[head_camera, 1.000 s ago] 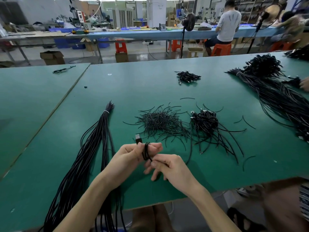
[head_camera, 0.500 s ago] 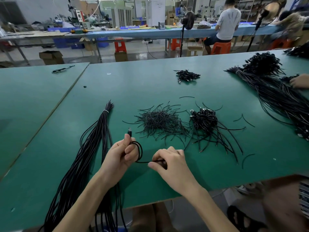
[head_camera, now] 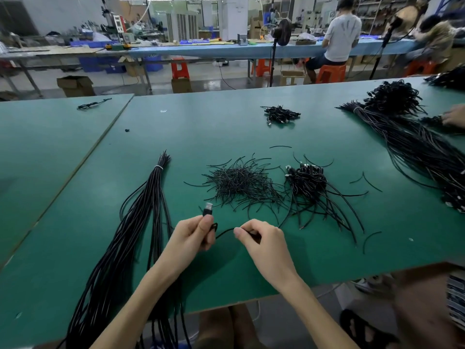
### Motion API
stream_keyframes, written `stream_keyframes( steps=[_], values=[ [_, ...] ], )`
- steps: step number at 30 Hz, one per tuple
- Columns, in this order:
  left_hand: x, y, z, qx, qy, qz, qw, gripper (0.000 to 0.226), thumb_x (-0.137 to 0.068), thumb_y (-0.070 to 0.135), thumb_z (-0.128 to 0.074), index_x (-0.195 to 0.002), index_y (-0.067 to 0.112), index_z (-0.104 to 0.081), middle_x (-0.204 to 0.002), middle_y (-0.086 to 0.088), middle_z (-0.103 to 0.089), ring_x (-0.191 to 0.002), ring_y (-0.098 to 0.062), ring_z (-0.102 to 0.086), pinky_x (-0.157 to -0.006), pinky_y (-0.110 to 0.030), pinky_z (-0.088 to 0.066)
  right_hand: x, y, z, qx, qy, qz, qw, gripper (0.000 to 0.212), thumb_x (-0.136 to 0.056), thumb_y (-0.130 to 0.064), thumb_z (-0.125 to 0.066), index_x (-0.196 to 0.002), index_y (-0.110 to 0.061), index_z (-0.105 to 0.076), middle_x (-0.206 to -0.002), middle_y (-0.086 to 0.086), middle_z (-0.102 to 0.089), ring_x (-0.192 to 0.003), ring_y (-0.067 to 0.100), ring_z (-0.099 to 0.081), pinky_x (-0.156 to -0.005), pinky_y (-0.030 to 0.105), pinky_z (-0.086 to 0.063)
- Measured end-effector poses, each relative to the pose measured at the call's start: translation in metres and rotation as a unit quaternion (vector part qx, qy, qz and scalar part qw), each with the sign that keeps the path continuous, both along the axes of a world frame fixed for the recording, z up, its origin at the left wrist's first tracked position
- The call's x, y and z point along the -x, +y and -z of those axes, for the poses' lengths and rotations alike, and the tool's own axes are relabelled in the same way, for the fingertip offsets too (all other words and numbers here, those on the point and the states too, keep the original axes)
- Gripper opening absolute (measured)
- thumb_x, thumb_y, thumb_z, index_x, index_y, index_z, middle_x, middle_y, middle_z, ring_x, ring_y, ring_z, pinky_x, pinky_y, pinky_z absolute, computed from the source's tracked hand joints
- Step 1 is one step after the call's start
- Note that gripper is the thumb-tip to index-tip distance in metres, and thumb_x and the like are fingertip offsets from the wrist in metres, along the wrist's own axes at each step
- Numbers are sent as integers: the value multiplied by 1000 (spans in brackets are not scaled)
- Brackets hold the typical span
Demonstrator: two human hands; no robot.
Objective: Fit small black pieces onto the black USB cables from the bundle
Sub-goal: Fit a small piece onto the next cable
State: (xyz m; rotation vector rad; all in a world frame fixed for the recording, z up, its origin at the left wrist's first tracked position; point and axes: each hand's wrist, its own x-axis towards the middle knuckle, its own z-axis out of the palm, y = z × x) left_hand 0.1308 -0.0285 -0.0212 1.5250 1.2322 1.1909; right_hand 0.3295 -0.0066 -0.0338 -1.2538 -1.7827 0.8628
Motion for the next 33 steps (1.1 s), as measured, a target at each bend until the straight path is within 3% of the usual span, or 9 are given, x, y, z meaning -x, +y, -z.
stream_keyframes(
  steps=[5,9,14,17,20,24,28,31,33],
  values=[
    [-5,0,11,-113,214,-9,970,28,-106,33,-54,-86,25,-72,-87,13,-76,-84,-9,-73,-80,-28,-55,-1,-2,-2,-22,64,-33,997,16,-102,-27,-65,-88,-23,-72,-69,-18,-64,-65,2,-58,-62,13,-41],
    [-6,1,14,-187,252,-68,947,15,-99,18,-64,-107,18,-76,-108,18,-74,-101,7,-67,-87,-16,-53,3,-8,-3,-93,17,-89,992,29,-105,-14,-54,-131,-19,-67,-88,-15,-66,-86,7,-64,-81,17,-50],
    [-4,-1,5,-116,103,-102,983,30,-98,28,-58,-119,16,-76,-119,20,-73,-117,-1,-67,-100,-16,-50,9,-14,-4,-122,-24,-158,980,51,-106,-11,-55,-153,-24,-43,-91,-9,-70,-72,9,-63,-80,27,-55],
    [-2,0,3,-52,39,-68,996,28,-101,29,-57,-116,18,-77,-117,0,-77,-109,-13,-71,-98,-31,-53,11,-19,-6,-121,-40,-171,977,61,-105,-16,-57,-160,-26,-32,-85,-8,-74,-73,7,-68,-84,22,-55],
    [-6,-2,1,-18,-42,-47,998,23,-98,31,-62,-105,21,-82,-107,-6,-79,-104,-20,-75,-94,-35,-58,13,-21,-6,-108,-56,-169,978,65,-104,-23,-60,-159,-22,-26,-86,-8,-77,-77,6,-71,-83,24,-56],
    [-7,-4,-1,27,-199,30,979,37,-100,41,-64,-101,7,-80,-117,-20,-74,-114,-33,-71,-91,-32,-58,12,-16,-7,-41,-1,-161,986,86,-102,-26,-64,-163,-30,-3,-87,-12,-78,-80,1,-72,-85,15,-51],
    [-4,-4,-6,79,-270,128,951,41,-106,39,-54,-90,5,-70,-100,-21,-71,-87,-31,-68,-76,-38,-56,8,-11,-8,49,96,-169,980,71,-101,-28,-66,-158,-44,-27,-90,-8,-79,-74,14,-76,-71,25,-57],
    [-8,-4,-7,90,-273,154,945,39,-110,34,-46,-83,10,-61,-83,-10,-61,-71,-20,-58,-73,-34,-53,7,-11,-9,34,69,-169,983,53,-99,-35,-70,-145,-45,-48,-89,-4,-77,-68,9,-69,-68,32,-57],
    [-9,-4,-8,95,-277,148,944,38,-109,33,-43,-80,14,-59,-80,-6,-60,-68,-14,-55,-76,-28,-51,8,-10,-8,28,69,-164,984,50,-97,-24,-73,-141,-40,-54,-94,-11,-77,-74,4,-69,-68,21,-53]
  ],
)
